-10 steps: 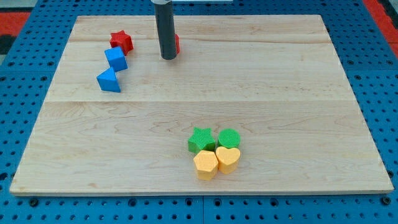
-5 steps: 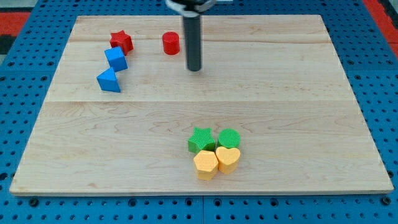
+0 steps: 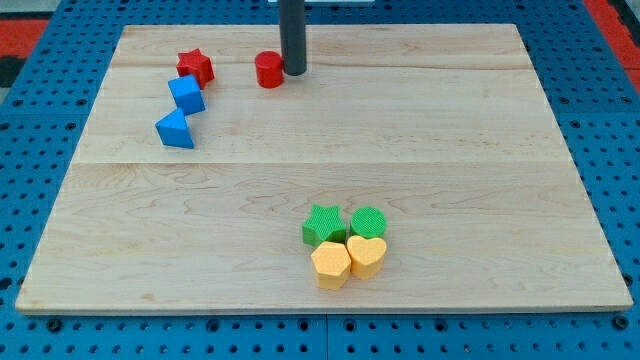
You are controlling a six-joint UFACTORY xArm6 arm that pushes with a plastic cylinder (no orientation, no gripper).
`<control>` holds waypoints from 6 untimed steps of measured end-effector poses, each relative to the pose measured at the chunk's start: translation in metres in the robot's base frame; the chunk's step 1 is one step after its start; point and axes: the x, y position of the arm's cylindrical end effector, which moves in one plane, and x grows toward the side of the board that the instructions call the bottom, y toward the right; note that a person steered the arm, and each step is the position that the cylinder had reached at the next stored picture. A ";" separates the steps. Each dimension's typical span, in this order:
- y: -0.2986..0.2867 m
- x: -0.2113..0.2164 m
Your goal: Push the red circle towards the red star
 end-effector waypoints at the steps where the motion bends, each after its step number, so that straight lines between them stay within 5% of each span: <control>1: -0.006 0.000; 4: -0.012 0.002; 6: 0.140 0.123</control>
